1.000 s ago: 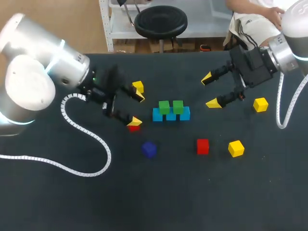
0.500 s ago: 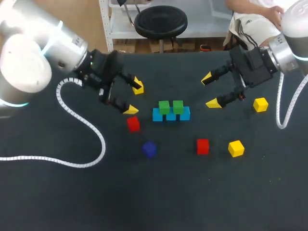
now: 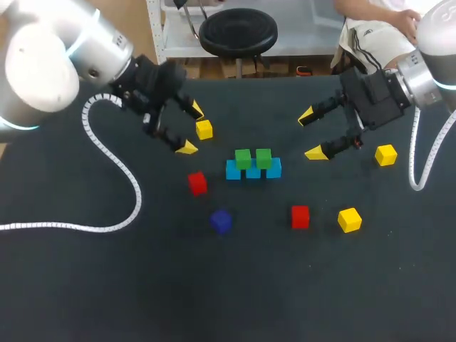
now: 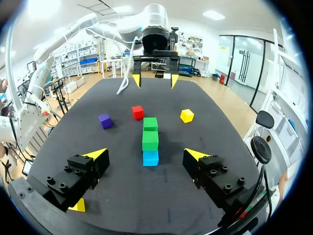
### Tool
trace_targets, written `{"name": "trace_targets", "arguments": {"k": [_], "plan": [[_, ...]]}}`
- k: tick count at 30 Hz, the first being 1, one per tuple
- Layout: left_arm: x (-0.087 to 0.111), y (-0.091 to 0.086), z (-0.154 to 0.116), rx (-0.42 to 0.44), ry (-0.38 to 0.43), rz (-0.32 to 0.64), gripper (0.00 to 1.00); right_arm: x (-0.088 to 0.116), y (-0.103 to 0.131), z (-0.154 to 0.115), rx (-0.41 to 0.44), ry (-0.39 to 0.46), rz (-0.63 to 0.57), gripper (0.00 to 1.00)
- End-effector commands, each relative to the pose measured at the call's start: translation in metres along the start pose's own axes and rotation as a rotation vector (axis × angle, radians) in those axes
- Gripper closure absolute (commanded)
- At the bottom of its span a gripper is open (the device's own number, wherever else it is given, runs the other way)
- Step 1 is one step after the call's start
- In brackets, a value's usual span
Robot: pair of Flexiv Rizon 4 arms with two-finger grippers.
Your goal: Place the blue cubes, place green cubes on the blue cubes, place the yellow cubes on the green cubes, then place the red cubes on the yellow cubes, and place purple cube on the red cubes.
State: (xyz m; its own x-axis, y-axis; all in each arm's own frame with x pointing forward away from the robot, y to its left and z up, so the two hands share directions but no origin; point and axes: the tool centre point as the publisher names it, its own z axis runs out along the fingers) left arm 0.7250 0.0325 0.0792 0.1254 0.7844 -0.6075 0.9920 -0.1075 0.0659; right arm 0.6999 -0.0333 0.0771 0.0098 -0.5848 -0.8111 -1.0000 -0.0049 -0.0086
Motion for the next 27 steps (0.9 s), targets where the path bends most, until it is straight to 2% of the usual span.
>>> {"name": "trace_targets", "arguments": {"k": [1,16,21,27], "plan": [[0.0009,0.0036,-0.0025,0.039,0.054,-0.023,0.00,-0.0001,0.0010,-0.0003,0.002,0.000,-0.001,0.00],[0.0009,0.0036,-0.0025,0.039,0.054,-0.023,0.00,-0.0001,0.0010,-0.0003,0.002,0.000,-0.001,0.00],[-0.0040,0.0068,-0.0080,-0.011,-0.013,-0.030,0.00,-0.0001,0.0010,-0.0003,0.002,0.000,-0.001,0.00],[-0.0076,0.0062,-0.0102,-0.024,-0.027,-0.069,0.00,-0.0001,0.0010,-0.0003,0.002,0.000,-0.001,0.00]]}}
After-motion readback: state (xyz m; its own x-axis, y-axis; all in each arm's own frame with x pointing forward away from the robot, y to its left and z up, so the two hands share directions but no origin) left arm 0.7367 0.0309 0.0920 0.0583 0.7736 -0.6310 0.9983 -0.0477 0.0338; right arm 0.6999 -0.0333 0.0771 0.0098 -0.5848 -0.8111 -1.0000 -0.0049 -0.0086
